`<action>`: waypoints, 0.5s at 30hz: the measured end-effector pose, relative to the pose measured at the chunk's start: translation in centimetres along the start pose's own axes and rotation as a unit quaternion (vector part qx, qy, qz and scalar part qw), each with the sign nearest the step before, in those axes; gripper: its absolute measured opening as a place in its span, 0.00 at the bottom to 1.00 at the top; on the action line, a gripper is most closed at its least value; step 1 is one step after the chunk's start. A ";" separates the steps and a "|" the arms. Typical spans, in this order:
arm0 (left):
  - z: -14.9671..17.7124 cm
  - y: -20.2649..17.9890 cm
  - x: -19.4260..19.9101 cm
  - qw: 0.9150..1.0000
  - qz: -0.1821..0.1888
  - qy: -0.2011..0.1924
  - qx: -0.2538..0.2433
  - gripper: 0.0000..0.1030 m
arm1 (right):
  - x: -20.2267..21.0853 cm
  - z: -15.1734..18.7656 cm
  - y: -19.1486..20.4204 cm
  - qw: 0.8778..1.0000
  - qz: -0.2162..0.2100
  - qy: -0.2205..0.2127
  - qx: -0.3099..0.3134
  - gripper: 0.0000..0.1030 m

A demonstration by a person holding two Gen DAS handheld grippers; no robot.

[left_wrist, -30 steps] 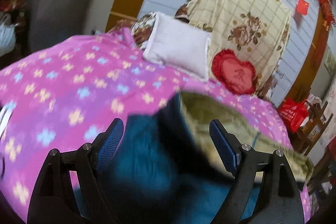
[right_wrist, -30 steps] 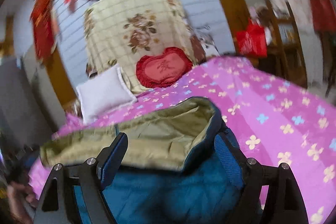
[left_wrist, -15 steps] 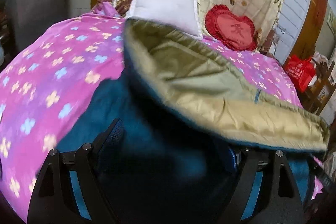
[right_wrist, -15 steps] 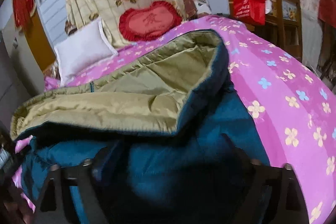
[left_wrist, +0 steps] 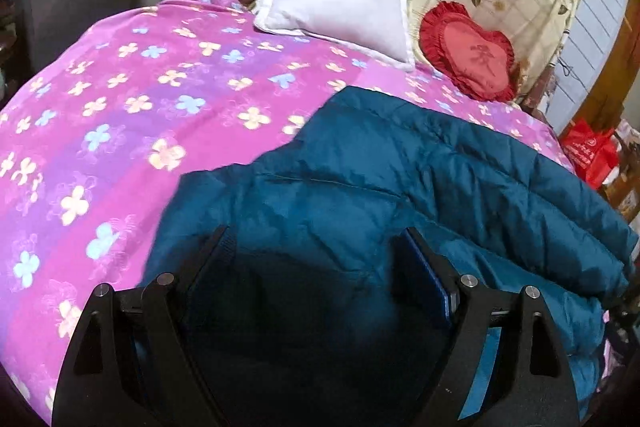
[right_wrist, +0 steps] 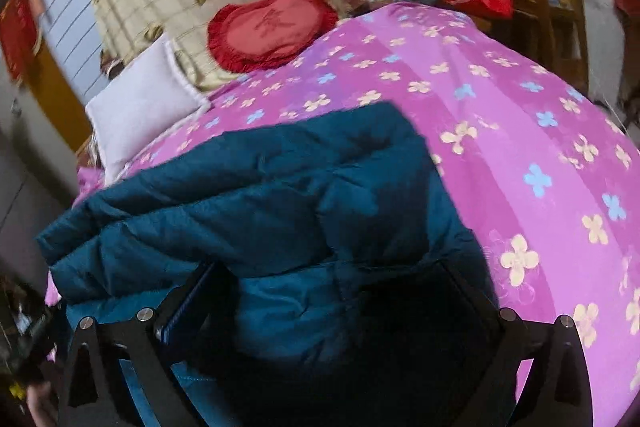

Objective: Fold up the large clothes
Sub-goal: 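Lower the folded hem onto the jacket and open both grippers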

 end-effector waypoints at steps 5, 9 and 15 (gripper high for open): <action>0.4 0.1 -0.1 1.000 -0.019 -0.009 -0.020 0.82 | 1.3 -0.7 2.8 0.998 -0.003 -0.025 0.056 1.00; 0.2 2.6 -0.4 0.993 -0.097 -0.049 -0.044 0.82 | -1.8 -0.2 4.6 0.991 -0.008 0.013 0.133 1.00; 0.4 5.5 -1.6 0.992 -0.123 -0.031 0.003 0.84 | -7.2 1.0 1.7 0.993 -0.014 0.071 0.089 1.00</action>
Point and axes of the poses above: each gripper's, at about its wrist camera, not at the fingertips, and x roughly against the way its jaws point, y to its left, z to its underside, the point moved 10 cm from there along -x, roughly the way its jaws point, and after that the axes turned 10 degrees about x, right-handed, at the moved point
